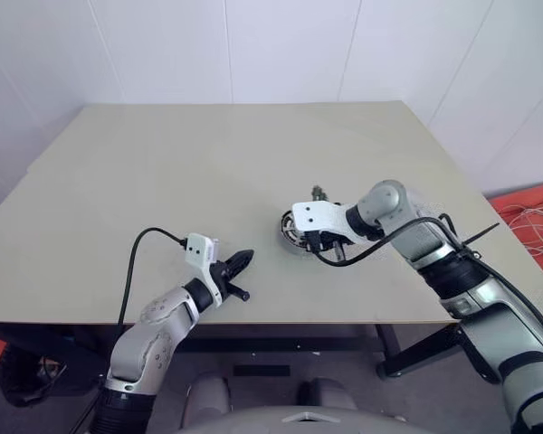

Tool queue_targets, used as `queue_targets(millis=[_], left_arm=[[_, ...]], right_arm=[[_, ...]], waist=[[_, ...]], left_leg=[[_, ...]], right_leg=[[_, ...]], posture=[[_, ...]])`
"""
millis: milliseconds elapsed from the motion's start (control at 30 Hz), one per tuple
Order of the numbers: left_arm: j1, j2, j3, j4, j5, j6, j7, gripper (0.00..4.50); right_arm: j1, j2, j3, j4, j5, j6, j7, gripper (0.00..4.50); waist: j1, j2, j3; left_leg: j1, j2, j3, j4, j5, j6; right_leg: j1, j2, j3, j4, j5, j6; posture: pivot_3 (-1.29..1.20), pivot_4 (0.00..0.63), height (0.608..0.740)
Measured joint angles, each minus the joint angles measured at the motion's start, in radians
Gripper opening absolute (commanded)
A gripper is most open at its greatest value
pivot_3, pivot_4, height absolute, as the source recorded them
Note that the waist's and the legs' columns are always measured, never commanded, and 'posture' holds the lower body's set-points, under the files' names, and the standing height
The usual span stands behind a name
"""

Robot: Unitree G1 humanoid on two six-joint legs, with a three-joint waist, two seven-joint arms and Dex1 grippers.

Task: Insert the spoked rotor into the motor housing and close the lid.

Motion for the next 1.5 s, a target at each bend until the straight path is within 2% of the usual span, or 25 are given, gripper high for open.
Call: queue_targets(millis=[133, 400, 933, 1067, 1333, 1500], left_arm=[[-0.008, -0.003, -0.005, 0.017, 0.000, 0.000, -0.007, 0.00], [-0.010, -0.007, -0.008, 0.019, 0.000, 0.000, -0.010, 0.00], [-0.008, -0.010, -0.010, 0.019, 0.001, 0.000, -0.009, 0.00], [-0.008, -0.010, -0.009, 0.019, 0.000, 0.000, -0.009, 0.00], [-0.008, -0.010, -0.006, 0.021, 0.000, 0.000, -0.009, 0.00], [-0.008, -0.010, -0.005, 0.021, 0.000, 0.000, -0.009, 0.00]], right_arm=[[0.041, -0.023, -0.005, -0.110, 0.036, 0.164, 0.007, 0.02], [0.062, 0.005, -0.004, -0.246, 0.133, 0.404, -0.036, 0.02], [0.043, 0.085, 0.070, -0.209, 0.187, 0.434, -0.196, 0.02], [0.025, 0.107, 0.069, -0.212, 0.225, 0.430, -0.203, 1.20], [-0.004, 0.141, 0.033, -0.221, 0.296, 0.427, -0.241, 3.86], [-0.007, 0.150, 0.015, -0.226, 0.324, 0.421, -0.279, 3.86]], waist=[[-0.003, 0.000, 0.000], [0.000, 0.001, 0.000], [0.000, 0.001, 0.000], [-0.001, 0.001, 0.000], [0.001, 0.001, 0.000], [0.001, 0.001, 0.000]], left_leg=[[0.001, 0.000, 0.000, 0.000, 0.000, 0.000], [0.003, 0.000, 0.000, 0.000, 0.000, 0.000], [0.005, 0.000, 0.000, -0.001, 0.001, -0.001], [0.005, 0.000, 0.000, -0.001, 0.001, -0.001], [0.007, 0.000, 0.000, -0.001, 0.001, -0.002], [0.007, 0.000, 0.000, -0.001, 0.001, -0.002]], right_leg=[[0.000, 0.000, 0.000, 0.000, 0.000, 0.000], [0.001, 0.000, 0.001, 0.001, 0.000, 0.000], [0.003, 0.000, 0.001, 0.001, 0.000, 0.000], [0.003, 0.000, 0.001, 0.001, 0.000, 0.000], [0.005, 0.000, 0.001, 0.001, 0.000, 0.000], [0.004, 0.000, 0.001, 0.001, 0.000, 0.000]], posture=[[0.00, 0.000, 0.740], [0.00, 0.000, 0.740], [0.00, 0.000, 0.740], [0.00, 0.000, 0.740], [0.00, 0.000, 0.740], [0.00, 0.000, 0.740]])
